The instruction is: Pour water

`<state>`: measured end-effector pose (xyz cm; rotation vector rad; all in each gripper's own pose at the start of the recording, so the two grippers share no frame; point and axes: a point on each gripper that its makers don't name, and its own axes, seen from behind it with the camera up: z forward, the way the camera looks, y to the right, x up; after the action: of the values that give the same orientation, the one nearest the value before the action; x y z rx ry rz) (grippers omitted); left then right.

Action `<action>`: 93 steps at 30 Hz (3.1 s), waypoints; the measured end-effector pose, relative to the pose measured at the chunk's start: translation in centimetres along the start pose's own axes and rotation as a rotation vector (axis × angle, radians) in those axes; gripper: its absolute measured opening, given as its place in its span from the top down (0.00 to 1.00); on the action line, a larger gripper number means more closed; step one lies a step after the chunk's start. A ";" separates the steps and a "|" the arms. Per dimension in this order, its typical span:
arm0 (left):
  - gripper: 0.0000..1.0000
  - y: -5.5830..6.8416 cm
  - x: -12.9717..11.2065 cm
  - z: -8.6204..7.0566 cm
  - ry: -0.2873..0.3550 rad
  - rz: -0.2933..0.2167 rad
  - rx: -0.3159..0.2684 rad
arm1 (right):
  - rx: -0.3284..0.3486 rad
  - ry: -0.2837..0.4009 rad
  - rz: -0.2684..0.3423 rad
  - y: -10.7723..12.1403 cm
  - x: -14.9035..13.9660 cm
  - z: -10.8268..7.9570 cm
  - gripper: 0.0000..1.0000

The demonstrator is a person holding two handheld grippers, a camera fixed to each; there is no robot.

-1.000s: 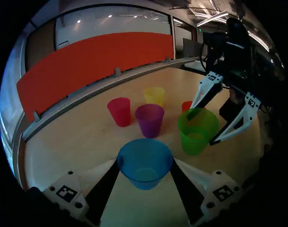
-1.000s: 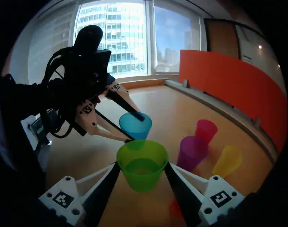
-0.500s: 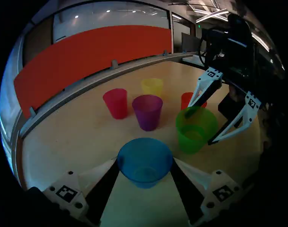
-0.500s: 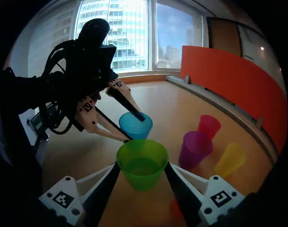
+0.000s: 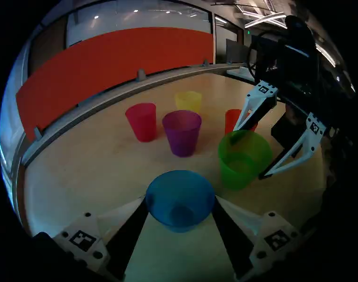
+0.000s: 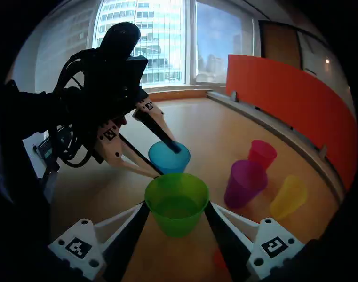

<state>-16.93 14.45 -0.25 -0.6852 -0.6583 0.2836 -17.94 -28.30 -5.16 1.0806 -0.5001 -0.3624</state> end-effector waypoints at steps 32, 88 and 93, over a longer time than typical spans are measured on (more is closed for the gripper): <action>0.04 -0.6 -2.3 -0.8 -0.036 0.021 0.047 | 0.001 -0.023 0.001 -0.6 -1.4 1.2 0.11; 0.04 -1.4 1.3 -9.1 0.201 -0.121 0.215 | -0.182 0.180 0.036 0.0 1.4 -8.5 0.00; 0.04 -1.9 2.1 -10.0 0.245 -0.135 0.244 | -0.209 0.207 0.045 -0.1 1.7 -9.5 0.00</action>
<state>-8.85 9.02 -3.86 -0.4304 -0.4248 0.1480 -11.27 -22.20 -8.43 0.8909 -0.2941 -0.2537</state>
